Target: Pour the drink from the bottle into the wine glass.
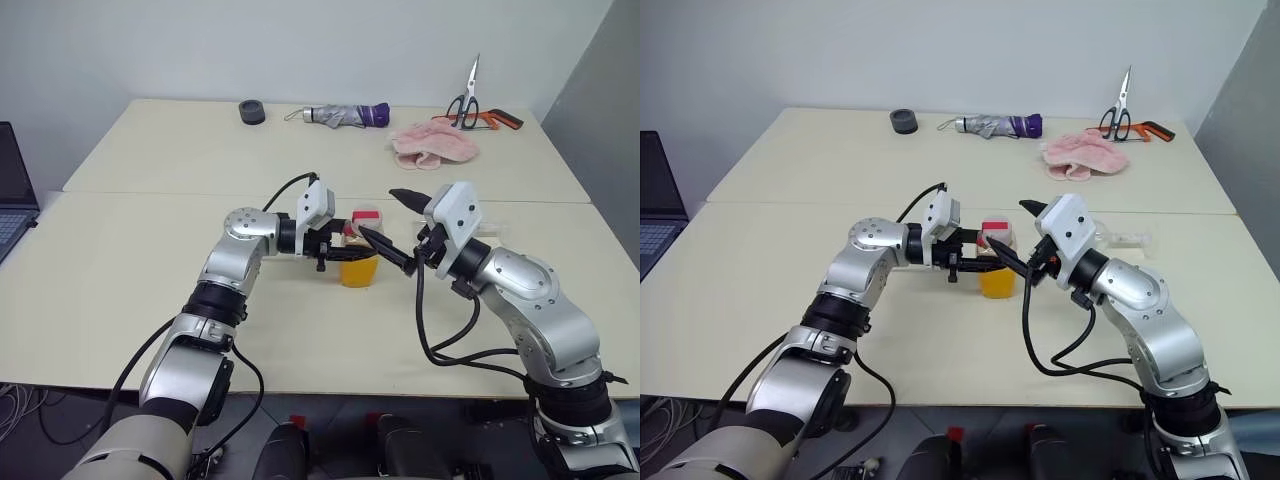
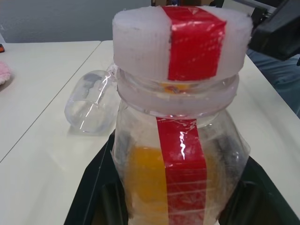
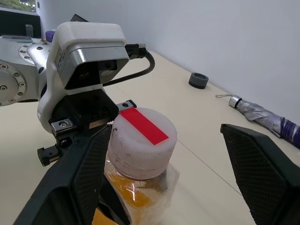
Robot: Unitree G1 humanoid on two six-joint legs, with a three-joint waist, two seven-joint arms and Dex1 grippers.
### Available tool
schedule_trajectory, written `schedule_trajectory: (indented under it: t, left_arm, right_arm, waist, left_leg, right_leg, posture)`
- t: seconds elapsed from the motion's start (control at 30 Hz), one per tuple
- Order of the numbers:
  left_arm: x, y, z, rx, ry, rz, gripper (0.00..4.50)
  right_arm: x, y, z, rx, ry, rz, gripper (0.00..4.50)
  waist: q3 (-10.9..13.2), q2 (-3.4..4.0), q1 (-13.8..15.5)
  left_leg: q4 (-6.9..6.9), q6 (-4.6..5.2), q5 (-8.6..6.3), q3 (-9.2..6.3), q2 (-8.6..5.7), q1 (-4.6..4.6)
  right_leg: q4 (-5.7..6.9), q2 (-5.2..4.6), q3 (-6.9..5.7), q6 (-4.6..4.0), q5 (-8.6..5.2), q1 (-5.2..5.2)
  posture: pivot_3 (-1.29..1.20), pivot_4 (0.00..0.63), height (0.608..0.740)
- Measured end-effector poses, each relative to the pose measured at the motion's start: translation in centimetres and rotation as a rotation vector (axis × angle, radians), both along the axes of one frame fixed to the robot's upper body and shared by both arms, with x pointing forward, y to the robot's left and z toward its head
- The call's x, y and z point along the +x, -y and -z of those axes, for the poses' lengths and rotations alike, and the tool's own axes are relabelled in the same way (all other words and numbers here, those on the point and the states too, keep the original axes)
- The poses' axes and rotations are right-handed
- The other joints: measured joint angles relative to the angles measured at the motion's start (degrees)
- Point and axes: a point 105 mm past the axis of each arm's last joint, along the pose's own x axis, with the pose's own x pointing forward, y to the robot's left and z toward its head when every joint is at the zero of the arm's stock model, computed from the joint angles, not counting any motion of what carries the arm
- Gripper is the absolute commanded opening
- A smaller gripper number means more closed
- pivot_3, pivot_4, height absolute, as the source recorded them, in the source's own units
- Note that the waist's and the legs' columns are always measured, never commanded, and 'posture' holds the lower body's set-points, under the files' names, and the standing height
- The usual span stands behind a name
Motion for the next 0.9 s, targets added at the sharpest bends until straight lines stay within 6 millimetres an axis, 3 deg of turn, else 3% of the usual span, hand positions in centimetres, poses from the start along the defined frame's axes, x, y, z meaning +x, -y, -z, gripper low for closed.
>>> schedule_trajectory:
  t: [0.3, 0.63, 0.9]
  left_arm:
    - [0.0, 0.0, 0.0, 0.000, 0.000, 0.000, 1.79]
    - [0.0, 0.0, 0.0, -0.001, 0.000, -0.002, 1.79]
    - [0.0, 0.0, 0.0, -0.002, 0.000, -0.001, 1.79]
  right_arm:
    - [-0.2, -0.1, -0.1, 0.008, -0.010, -0.013, 3.98]
    - [-2.0, -0.8, -0.7, 0.091, -0.113, -0.140, 3.98]
    - [-0.7, -0.8, -0.3, 0.054, -0.143, -0.122, 3.98]
  waist:
    - [0.0, 0.00, 0.0]
    - [0.0, 0.00, 0.0]
    - [0.0, 0.00, 0.0]
  left_leg:
    - [0.00, 0.00, 0.00, 0.00, 0.00, 0.00]
    - [0.00, 0.00, 0.00, 0.00, 0.01, 0.00]
    - [0.00, 0.00, 0.00, 0.00, 0.00, 0.00]
  right_leg:
    - [0.00, 0.00, 0.00, 0.00, 0.00, 0.00]
    - [0.00, 0.00, 0.00, 0.00, 0.00, 0.00]
    - [0.00, 0.00, 0.00, 0.00, 0.00, 0.00]
  posture:
    - [0.00, 0.150, 0.740]
    - [0.00, 0.150, 0.740]
    - [0.00, 0.150, 0.740]
